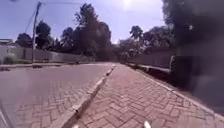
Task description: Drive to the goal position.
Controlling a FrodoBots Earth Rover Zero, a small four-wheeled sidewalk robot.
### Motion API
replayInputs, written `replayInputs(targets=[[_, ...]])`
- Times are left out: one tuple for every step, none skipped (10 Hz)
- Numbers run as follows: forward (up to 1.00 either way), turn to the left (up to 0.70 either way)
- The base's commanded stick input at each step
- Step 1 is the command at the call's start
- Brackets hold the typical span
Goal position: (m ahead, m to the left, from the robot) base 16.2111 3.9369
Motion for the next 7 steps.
replayInputs(targets=[[0.85, -0.34], [0.85, -0.34], [0.85, 0.0], [0.85, 0.0], [0.85, 0.0], [0.85, -0.15], [0.85, -0.31]])
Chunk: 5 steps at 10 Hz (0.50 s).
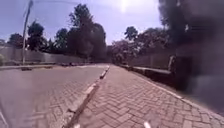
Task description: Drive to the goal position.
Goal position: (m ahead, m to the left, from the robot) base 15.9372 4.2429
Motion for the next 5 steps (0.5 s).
replayInputs(targets=[[0.85, -0.21], [0.85, -0.04], [0.85, -0.06], [0.85, -0.13], [0.85, -0.19]])
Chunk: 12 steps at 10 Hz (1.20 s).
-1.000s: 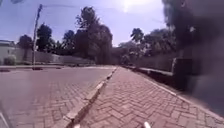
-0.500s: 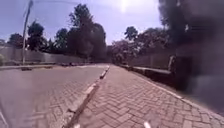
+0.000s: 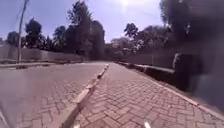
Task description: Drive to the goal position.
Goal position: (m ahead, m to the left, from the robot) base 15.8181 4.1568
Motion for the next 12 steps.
replayInputs(targets=[[0.85, -0.23], [0.85, -0.27], [0.85, -0.32], [0.85, 0.0], [0.85, 0.0], [0.85, 0.0], [0.85, 0.0], [0.85, 0.0], [0.85, 0.0], [0.85, 0.0], [0.85, 0.0], [0.85, 0.0]])
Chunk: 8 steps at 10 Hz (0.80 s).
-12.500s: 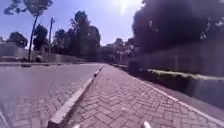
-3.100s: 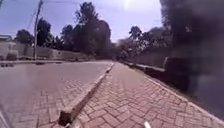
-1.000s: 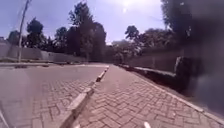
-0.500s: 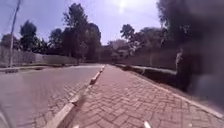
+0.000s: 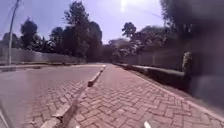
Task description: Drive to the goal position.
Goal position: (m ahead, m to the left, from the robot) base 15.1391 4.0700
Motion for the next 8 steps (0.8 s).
replayInputs(targets=[[0.85, 0.0], [0.85, 0.0], [0.85, 0.0], [0.85, 0.0], [0.85, 0.0], [0.85, 0.0], [0.85, 0.0], [0.85, 0.0]])
